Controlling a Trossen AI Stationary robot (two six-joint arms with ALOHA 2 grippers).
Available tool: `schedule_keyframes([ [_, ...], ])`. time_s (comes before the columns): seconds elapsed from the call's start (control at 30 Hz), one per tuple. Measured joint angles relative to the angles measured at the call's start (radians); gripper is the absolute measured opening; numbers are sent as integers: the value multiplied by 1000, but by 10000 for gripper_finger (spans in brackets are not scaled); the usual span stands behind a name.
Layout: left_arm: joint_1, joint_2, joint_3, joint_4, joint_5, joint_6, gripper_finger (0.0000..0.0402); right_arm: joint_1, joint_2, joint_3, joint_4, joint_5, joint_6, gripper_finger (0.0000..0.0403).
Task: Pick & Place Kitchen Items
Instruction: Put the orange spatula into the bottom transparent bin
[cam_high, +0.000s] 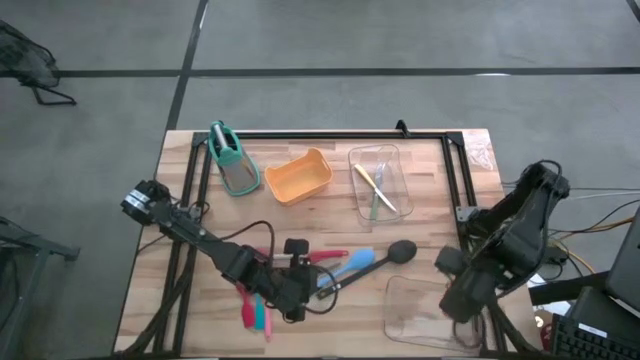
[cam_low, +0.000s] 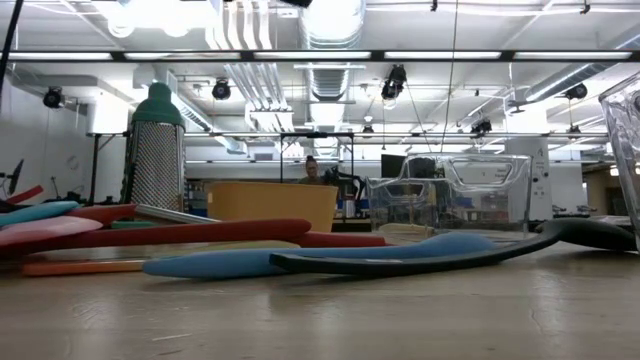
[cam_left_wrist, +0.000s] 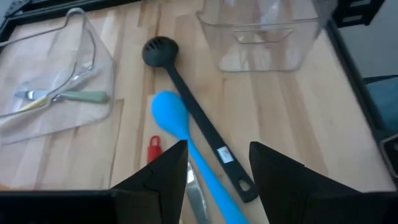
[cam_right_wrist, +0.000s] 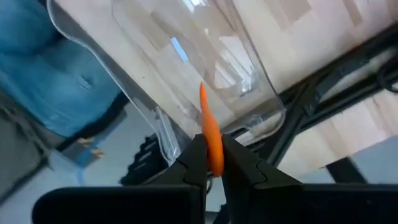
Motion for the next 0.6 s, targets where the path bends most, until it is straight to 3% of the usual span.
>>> schedule_keyframes([
  [0.37, -58, 0, 0, -4, -6, -3, 179, -75, 202, 8, -5, -159, -250, 23],
  [0.6, -89, 0, 0, -22, -7, -3, 179, -129, 270, 8, -5, -206, -339, 23],
])
